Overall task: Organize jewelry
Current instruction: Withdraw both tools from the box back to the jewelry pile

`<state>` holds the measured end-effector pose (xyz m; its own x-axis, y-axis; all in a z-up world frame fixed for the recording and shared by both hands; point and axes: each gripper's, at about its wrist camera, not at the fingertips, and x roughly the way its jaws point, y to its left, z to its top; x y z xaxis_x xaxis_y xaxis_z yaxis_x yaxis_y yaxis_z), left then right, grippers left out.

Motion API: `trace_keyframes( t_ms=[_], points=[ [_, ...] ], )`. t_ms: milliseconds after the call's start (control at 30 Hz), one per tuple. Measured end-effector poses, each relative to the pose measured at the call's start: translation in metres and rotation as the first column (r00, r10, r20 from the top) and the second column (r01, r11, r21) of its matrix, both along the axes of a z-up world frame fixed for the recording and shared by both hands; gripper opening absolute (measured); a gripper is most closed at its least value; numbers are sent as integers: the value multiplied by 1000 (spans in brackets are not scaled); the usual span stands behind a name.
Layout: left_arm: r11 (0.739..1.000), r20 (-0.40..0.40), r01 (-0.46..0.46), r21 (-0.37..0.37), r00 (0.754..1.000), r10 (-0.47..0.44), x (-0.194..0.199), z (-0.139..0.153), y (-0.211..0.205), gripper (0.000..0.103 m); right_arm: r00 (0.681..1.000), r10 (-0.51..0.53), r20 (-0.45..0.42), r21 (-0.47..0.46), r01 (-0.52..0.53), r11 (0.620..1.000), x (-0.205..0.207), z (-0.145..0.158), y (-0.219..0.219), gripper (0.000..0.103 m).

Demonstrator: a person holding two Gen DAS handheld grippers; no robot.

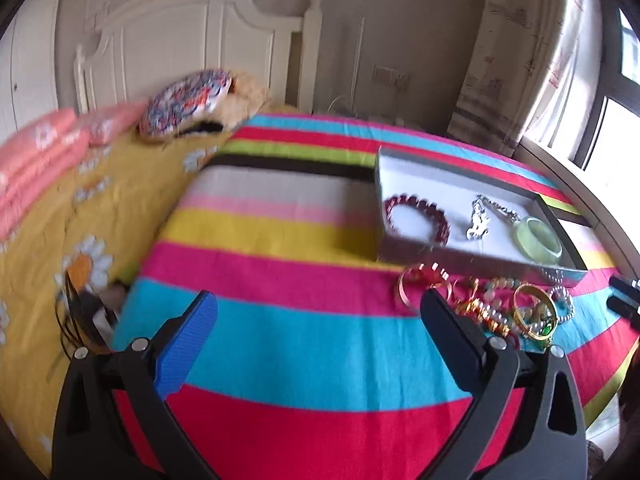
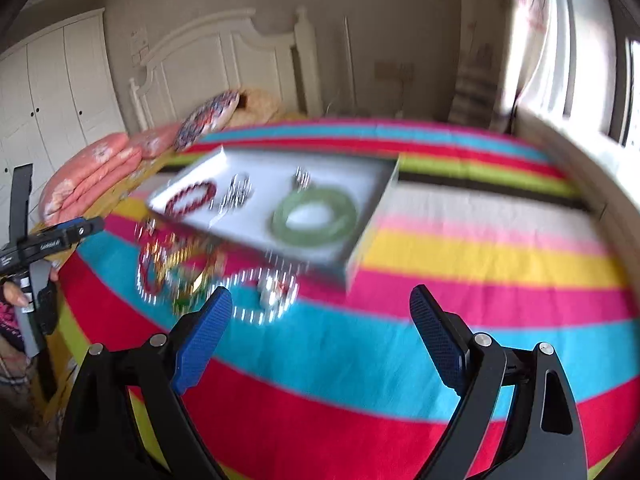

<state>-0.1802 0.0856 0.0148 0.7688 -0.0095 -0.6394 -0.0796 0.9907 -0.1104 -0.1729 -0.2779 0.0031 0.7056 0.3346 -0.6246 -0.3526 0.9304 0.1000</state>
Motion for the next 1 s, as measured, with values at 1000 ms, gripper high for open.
trace_keyframes(
  t_ms=[1000],
  points=[
    [998, -8, 55, 12, 998, -55, 13, -10, -8, 100, 961, 244, -129, -238, -269, 933, 21, -21, 146, 76]
  ],
)
